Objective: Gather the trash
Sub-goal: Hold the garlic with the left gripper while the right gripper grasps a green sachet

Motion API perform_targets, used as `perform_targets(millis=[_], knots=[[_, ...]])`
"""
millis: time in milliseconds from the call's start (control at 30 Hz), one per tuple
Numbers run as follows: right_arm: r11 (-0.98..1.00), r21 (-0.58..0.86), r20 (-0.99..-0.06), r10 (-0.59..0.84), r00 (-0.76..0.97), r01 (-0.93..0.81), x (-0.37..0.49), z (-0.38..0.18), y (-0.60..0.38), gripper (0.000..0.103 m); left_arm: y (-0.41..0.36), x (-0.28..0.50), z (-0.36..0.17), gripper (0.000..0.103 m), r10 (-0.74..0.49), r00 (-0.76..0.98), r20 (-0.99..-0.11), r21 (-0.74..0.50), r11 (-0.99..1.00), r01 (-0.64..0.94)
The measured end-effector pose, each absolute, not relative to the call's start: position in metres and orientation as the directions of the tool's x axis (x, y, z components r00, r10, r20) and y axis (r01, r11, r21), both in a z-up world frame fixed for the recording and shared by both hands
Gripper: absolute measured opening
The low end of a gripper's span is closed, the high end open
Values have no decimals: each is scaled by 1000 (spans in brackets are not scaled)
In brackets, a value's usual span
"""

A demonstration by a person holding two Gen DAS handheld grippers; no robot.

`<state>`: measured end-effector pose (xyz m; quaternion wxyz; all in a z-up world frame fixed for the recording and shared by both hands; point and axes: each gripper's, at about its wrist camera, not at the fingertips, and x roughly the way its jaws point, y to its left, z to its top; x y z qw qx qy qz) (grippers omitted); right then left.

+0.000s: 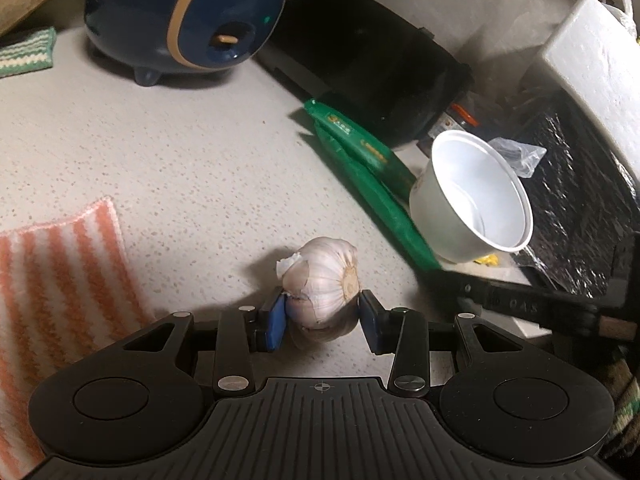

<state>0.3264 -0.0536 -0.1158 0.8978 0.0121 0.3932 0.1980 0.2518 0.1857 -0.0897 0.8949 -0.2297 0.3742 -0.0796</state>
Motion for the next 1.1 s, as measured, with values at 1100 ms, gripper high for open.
perform_targets(millis=[1100], knots=[[844,188,-720,467,514,-503,332,-117,-12,56,171,257,-84,44,-252,673,-696,-377,925,-44]])
